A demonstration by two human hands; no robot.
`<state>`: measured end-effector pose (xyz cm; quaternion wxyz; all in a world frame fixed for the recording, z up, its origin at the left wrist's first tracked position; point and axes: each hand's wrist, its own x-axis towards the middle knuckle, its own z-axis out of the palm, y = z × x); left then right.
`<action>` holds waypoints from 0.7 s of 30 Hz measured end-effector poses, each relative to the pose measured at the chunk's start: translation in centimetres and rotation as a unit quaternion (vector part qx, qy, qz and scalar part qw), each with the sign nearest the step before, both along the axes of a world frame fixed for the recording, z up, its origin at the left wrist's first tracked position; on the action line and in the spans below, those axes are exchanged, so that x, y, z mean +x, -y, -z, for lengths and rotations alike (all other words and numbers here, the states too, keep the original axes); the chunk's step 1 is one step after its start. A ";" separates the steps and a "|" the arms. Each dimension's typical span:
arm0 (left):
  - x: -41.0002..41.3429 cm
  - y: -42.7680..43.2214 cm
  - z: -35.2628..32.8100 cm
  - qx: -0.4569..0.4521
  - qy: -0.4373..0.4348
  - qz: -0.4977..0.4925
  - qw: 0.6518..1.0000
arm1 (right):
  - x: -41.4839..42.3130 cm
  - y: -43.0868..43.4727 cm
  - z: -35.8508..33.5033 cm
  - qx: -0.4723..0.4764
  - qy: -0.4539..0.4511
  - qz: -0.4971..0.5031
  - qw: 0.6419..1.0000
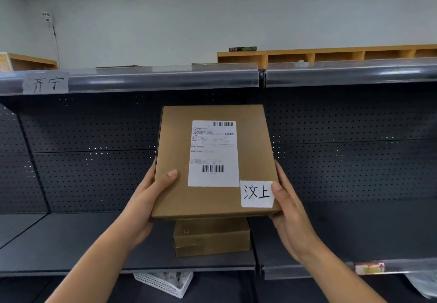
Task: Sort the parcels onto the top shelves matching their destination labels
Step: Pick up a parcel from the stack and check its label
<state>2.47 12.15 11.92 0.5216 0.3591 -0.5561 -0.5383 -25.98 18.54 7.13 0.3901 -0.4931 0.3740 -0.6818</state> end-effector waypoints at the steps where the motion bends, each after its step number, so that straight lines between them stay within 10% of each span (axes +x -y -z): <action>1: -0.1 -0.3 -0.1 -0.006 -0.001 -0.005 1.000 | 0.0 -0.1 0.1 -0.006 0.000 0.002 1.000; 21: -2.5 -4.8 0.8 -0.022 -0.058 -0.078 0.995 | -0.2 -3.7 0.4 -0.009 -0.066 0.083 0.994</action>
